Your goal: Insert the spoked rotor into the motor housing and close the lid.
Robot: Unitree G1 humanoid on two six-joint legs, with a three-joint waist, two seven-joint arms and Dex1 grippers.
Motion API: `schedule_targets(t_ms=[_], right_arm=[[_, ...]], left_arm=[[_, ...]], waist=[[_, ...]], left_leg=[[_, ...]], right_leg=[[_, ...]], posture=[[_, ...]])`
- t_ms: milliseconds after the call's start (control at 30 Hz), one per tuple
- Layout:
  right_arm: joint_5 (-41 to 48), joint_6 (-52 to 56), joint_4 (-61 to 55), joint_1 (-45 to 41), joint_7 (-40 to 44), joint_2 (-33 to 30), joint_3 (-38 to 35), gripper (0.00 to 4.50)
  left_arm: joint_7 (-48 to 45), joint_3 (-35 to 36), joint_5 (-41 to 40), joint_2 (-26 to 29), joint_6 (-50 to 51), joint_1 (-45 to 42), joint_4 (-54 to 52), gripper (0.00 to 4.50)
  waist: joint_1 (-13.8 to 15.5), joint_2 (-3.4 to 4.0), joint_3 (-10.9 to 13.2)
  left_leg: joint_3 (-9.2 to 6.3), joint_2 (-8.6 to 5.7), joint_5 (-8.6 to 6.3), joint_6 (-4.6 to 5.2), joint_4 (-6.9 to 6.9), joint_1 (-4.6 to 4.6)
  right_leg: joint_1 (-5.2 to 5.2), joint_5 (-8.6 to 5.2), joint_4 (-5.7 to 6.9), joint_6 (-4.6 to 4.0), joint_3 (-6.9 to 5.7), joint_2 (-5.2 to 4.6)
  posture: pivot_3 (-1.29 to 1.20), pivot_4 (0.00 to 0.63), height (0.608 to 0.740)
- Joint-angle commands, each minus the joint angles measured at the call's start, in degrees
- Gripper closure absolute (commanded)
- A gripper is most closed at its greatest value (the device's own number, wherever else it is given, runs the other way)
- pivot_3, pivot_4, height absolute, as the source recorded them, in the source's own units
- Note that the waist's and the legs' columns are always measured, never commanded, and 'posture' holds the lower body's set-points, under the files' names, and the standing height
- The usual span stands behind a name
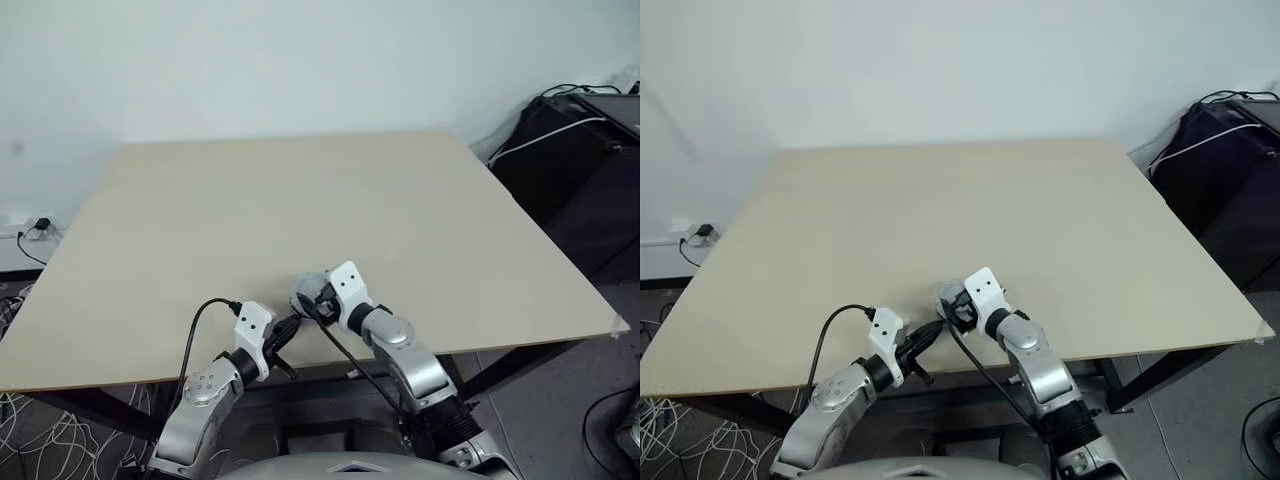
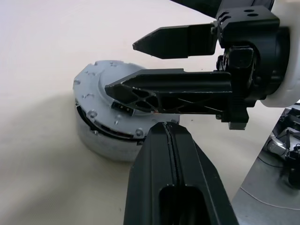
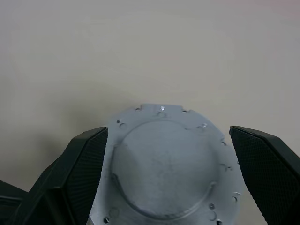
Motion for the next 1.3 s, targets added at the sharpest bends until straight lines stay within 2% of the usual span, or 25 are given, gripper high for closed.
schedule_targets(t_ms=[33,433,467,567,600,767,1000,1300], right_arm=[[0.0,-0.6,-0.2,-1.2,1.3,0.3,0.1,0.03],[-0.1,-0.3,5.8,-2.8,1.3,0.5,-1.5,0.03],[-0.1,-0.2,6.0,-3.0,1.2,0.6,-1.6,0.42],[0.0,0.0,6.2,-3.3,1.2,0.8,-1.9,1.22],[0.4,0.4,5.9,-3.2,1.4,0.9,-2.2,1.30],[1.9,2.0,4.0,-3.0,2.3,0.8,-3.5,1.29],[1.4,5.7,2.1,-3.3,5.6,-1.6,-1.7,1.29],[-0.4,8.4,2.8,-4.4,5.1,-2.3,-0.7,1.29]], left_arm=[[-0.2,-0.1,-0.4,0.0,0.2,-0.3,-1.8,4.50],[-0.2,-0.5,-0.7,-0.3,1.1,-0.1,-2.3,4.50],[-0.3,-0.5,-0.7,-0.3,1.0,-0.1,-2.2,4.50],[-0.3,-0.3,-0.7,-0.3,0.6,-0.2,-1.9,4.50],[-0.4,-0.3,-0.7,-0.4,0.4,-0.2,-1.8,4.50],[-0.5,-0.1,-0.6,-0.5,-0.8,-0.1,-1.1,4.50],[-0.6,0.6,-0.3,0.2,-2.1,-0.2,0.1,4.50],[-2.0,2.1,-0.8,2.4,-1.1,-0.9,0.3,4.50]], waist=[[0.0,0.00,0.0],[0.0,0.00,0.0],[0.0,0.00,0.0],[0.0,0.01,0.0],[0.0,0.01,0.0],[0.0,0.01,0.0],[0.0,0.02,0.0],[0.0,0.05,-0.1]], left_leg=[[0.00,0.00,0.00,0.00,0.00,0.01],[0.00,0.00,0.00,0.00,0.00,0.09],[0.00,0.00,0.00,0.00,0.00,0.10],[0.00,0.00,0.01,-0.01,0.00,0.10],[0.00,0.00,0.01,-0.01,0.00,0.10],[0.00,0.00,0.01,-0.01,0.00,0.10],[-0.01,-0.01,0.00,0.00,0.00,0.10],[-0.01,-0.01,0.01,-0.01,0.01,0.12]], right_leg=[[0.00,0.00,0.00,0.00,0.00,0.00],[0.06,0.01,0.02,-0.02,0.00,0.01],[0.07,0.01,0.03,-0.02,0.00,0.01],[0.08,0.01,0.03,-0.01,0.00,0.01],[0.07,0.01,0.03,-0.01,0.00,0.01],[0.07,0.05,0.03,-0.08,0.01,0.01],[0.07,0.13,0.02,-0.20,0.00,0.01],[0.10,0.11,0.03,-0.17,0.00,0.02]], posture=[[0.00,0.000,0.740],[0.00,0.000,0.740],[0.00,0.000,0.740],[0.00,0.000,0.740],[0.00,0.000,0.740],[0.00,0.000,0.740],[0.00,0.000,0.740],[0.00,0.000,0.740]])
